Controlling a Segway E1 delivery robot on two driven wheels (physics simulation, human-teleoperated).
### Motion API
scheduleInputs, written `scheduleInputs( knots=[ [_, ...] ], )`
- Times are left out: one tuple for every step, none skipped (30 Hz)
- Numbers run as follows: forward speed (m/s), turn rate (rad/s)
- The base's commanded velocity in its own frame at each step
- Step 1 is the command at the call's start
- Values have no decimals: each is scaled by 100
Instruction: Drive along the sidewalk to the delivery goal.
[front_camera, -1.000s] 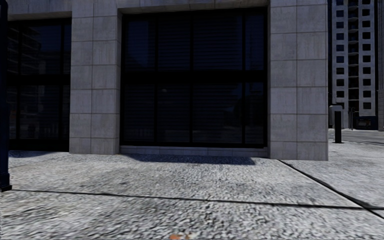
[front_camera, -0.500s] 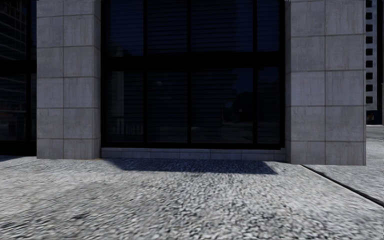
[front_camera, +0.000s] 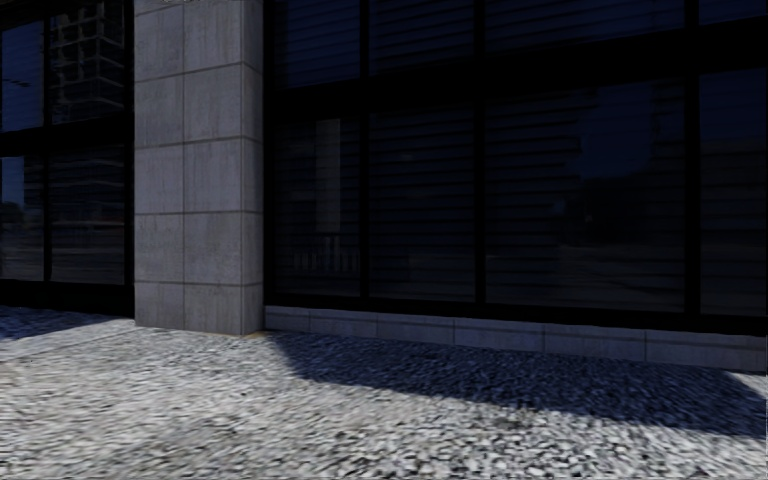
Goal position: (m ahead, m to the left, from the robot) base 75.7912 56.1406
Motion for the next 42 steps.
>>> scheduleInputs(
  knots=[
    [200, 120],
    [200, 120],
    [200, 120],
    [200, 120],
    [200, 120],
    [200, 120],
    [200, 120],
    [200, 120],
    [200, 120],
    [200, 120],
    [200, 120],
    [200, 120],
    [200, 120],
    [200, 120],
    [200, 120],
    [200, 120],
    [200, 107],
    [200, 107],
    [200, 98],
    [200, 96],
    [200, 96],
    [200, 95],
    [200, 95],
    [200, 95],
    [200, 95],
    [200, 95],
    [200, 51],
    [200, 30],
    [200, 11],
    [200, 11],
    [200, 2],
    [200, 0],
    [200, 0],
    [200, 0],
    [200, 0],
    [200, 0],
    [200, 0],
    [200, 0],
    [200, 0],
    [200, 0],
    [200, 0],
    [200, 0]
  ],
)
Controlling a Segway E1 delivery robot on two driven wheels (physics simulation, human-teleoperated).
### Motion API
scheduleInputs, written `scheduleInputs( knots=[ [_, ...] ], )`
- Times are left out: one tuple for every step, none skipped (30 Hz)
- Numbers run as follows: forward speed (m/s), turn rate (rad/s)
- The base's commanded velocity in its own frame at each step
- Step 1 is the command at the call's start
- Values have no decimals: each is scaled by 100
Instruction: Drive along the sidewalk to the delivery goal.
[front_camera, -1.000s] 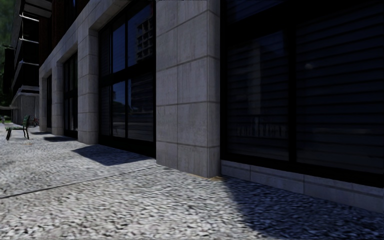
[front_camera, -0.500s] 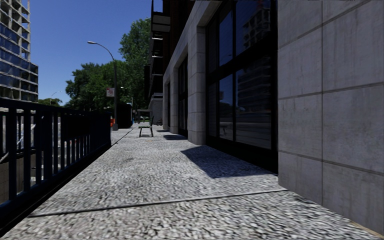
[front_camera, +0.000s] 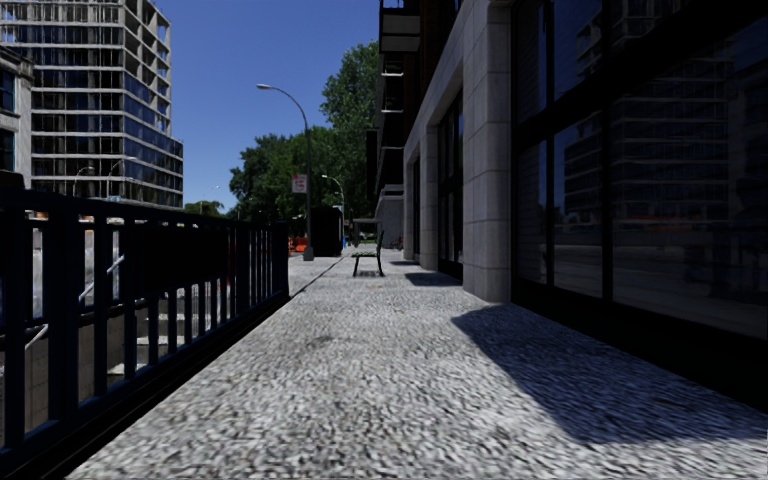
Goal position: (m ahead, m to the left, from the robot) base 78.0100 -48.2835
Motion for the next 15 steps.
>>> scheduleInputs(
  knots=[
    [200, 0],
    [200, -65],
    [200, -109],
    [200, -120],
    [200, -120],
    [200, -120],
    [200, -83],
    [200, 0],
    [200, 0],
    [200, 0],
    [200, 0],
    [200, 0],
    [200, 0],
    [200, 0],
    [200, 0]
  ],
)
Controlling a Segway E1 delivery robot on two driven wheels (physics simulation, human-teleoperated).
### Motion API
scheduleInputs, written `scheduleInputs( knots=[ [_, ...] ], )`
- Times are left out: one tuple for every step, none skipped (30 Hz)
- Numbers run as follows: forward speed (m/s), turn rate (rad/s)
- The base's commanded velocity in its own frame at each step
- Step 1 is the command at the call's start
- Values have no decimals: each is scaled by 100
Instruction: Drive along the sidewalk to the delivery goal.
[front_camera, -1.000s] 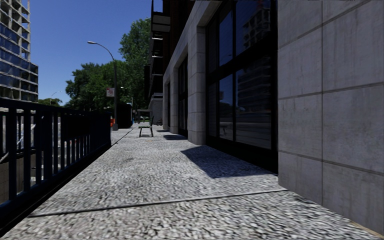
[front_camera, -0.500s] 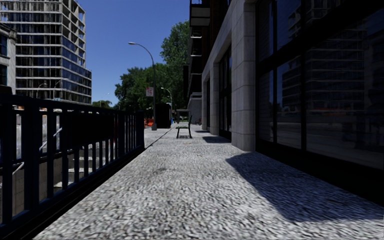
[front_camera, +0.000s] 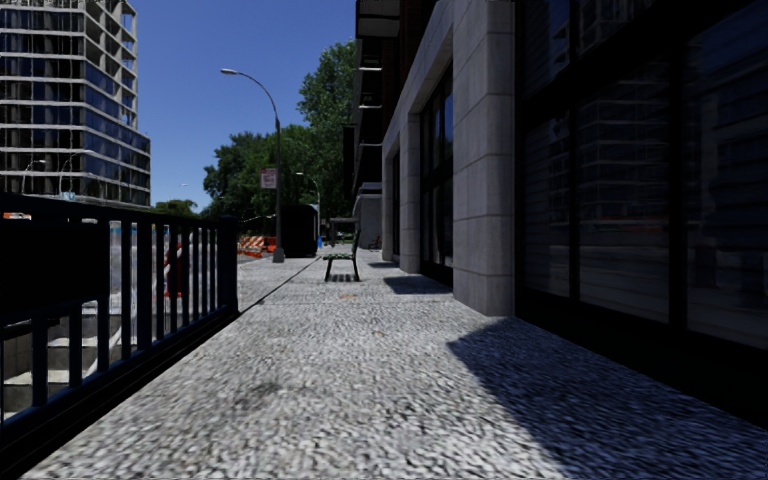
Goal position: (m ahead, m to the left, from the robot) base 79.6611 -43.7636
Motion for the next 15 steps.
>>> scheduleInputs(
  knots=[
    [200, 0],
    [200, 0],
    [200, 0],
    [200, 0],
    [200, 0],
    [200, 0],
    [200, 0],
    [200, 0],
    [200, 0],
    [200, 0],
    [200, 0],
    [200, 0],
    [200, 120],
    [200, 120],
    [200, 120]
  ],
)
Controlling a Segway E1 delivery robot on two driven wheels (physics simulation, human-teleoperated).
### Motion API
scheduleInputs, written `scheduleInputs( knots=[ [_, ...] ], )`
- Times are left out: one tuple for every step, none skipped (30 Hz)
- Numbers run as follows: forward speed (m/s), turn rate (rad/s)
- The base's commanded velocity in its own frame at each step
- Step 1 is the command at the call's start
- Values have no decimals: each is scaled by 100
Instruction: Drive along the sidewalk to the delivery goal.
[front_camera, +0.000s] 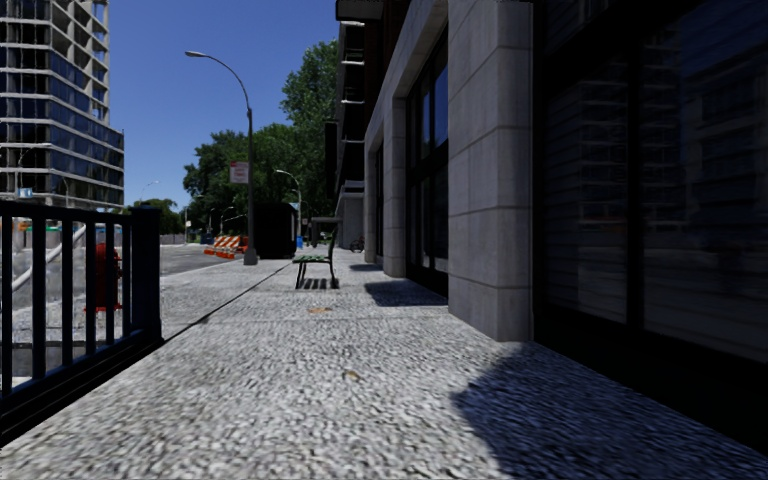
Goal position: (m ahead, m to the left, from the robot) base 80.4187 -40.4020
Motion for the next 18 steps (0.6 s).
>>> scheduleInputs(
  knots=[
    [200, 32],
    [200, 0],
    [200, 0],
    [200, 0],
    [200, 0],
    [200, 0],
    [200, 0],
    [200, 0],
    [200, 0],
    [200, 0],
    [200, 39],
    [200, 39],
    [200, 66],
    [200, 120],
    [200, 120],
    [200, 82],
    [200, 32],
    [200, 20]
  ],
)
